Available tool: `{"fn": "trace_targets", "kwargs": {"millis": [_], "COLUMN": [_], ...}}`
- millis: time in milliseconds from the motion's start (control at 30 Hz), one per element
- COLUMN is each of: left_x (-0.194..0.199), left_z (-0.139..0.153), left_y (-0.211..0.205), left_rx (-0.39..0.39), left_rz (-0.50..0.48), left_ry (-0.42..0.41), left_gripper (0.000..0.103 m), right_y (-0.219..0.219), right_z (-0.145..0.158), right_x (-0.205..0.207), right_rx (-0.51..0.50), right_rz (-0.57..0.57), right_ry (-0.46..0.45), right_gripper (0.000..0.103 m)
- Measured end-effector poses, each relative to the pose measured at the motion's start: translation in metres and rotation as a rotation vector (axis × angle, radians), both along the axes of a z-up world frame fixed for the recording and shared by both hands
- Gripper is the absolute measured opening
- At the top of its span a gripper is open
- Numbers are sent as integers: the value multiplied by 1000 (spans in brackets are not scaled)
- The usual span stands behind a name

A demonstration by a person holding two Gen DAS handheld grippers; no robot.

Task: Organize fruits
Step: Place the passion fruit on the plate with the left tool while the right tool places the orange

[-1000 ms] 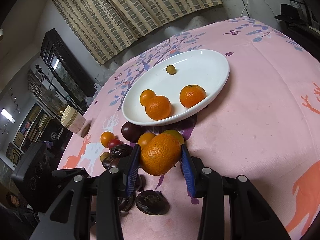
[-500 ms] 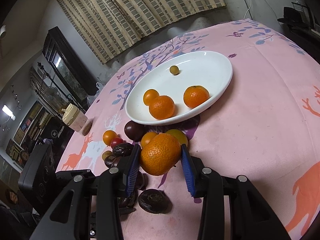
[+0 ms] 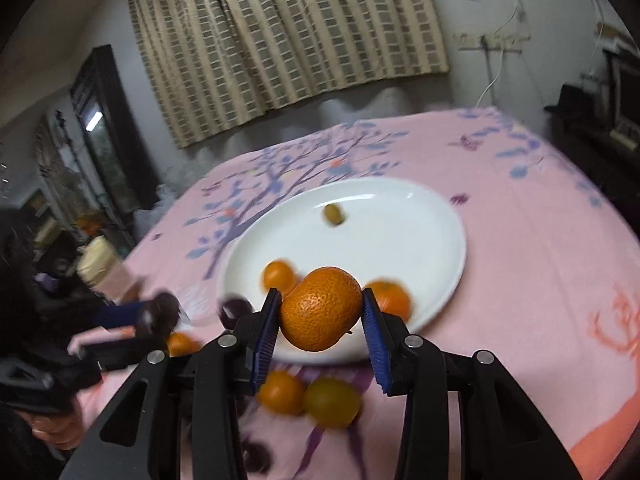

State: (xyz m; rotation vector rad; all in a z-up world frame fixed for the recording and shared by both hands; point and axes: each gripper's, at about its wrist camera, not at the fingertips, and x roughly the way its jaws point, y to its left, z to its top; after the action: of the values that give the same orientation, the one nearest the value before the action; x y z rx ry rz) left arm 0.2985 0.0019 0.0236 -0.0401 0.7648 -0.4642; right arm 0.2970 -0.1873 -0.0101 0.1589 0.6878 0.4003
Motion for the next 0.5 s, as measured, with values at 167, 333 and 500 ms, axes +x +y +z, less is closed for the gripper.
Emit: {"fn": "trace_targets", "kwargs": {"millis": [167, 333, 500], "left_x": [72, 107, 105], "left_z": [-16, -31, -35], "left_y": [10, 9, 4], "left_rx": [19, 67, 114], "left_rz": [122, 146, 154], "left_ry": [69, 110, 93], "left_gripper": [45, 45, 53], "right_y": [15, 19, 28], "right_z": [-6, -18, -20], "right_x": [40, 53, 53], "right_rx": [-92, -125, -140], "right_rz": [-51, -27, -1], "right_ry": [11, 41, 45], "right_gripper": [41, 41, 43]}}
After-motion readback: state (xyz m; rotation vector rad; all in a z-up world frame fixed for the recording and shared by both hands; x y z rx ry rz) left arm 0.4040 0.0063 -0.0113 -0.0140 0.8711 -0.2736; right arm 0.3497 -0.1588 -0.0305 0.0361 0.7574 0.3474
